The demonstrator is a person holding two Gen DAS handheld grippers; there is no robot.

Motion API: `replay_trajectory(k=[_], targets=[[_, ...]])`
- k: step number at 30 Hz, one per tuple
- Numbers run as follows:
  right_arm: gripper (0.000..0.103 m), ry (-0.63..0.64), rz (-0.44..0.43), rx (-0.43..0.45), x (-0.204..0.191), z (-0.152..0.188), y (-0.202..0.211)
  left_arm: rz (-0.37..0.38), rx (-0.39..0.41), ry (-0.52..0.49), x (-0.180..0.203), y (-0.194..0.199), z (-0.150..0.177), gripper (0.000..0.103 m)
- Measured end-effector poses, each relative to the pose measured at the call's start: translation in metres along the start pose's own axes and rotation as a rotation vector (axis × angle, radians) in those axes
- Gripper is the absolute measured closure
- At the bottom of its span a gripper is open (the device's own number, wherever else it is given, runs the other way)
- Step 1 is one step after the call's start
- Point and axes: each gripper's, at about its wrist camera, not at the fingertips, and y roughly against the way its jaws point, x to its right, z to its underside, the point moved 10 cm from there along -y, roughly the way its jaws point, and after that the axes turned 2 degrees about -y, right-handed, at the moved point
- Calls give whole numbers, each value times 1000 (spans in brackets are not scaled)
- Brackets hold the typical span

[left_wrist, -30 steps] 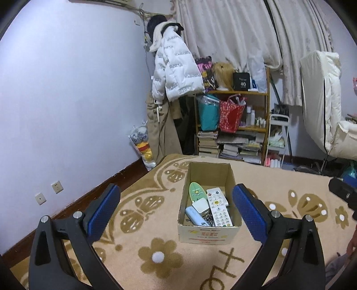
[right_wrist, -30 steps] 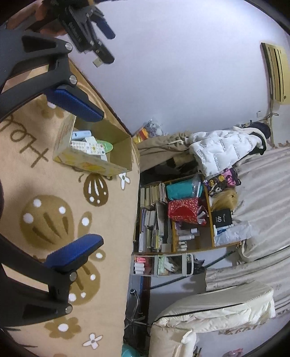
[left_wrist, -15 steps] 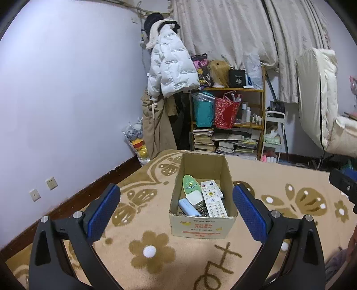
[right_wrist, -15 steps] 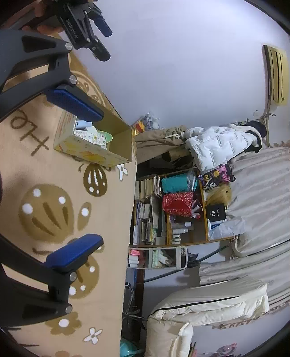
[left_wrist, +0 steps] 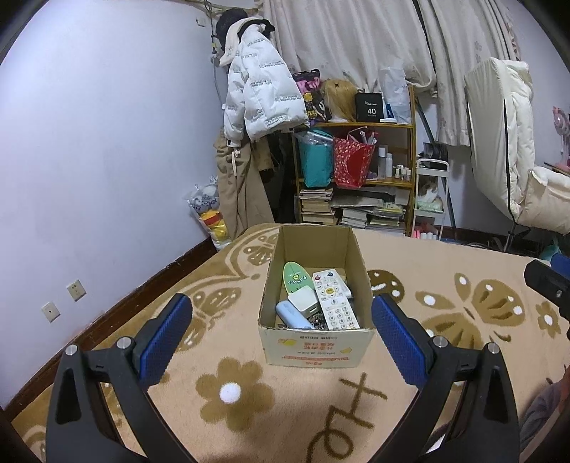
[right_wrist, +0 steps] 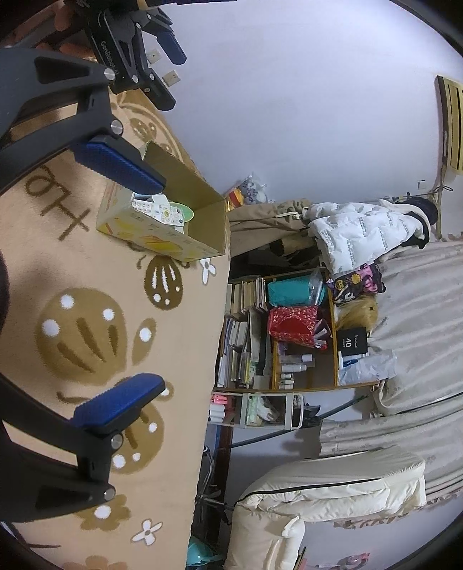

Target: Organize rigid objects

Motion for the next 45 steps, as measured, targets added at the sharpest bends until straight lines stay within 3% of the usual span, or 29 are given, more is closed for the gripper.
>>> replay_trajectory(k=[9, 17, 45], targets=[[0, 9, 1, -11, 3, 6, -1, -24, -28, 10, -5, -5, 6, 3], [0, 7, 4, -16, 5, 8, -2, 18, -25, 14, 0, -5, 9, 3], [0, 13, 5, -20, 17, 10, 1, 7, -23, 21, -2, -2, 7, 3]])
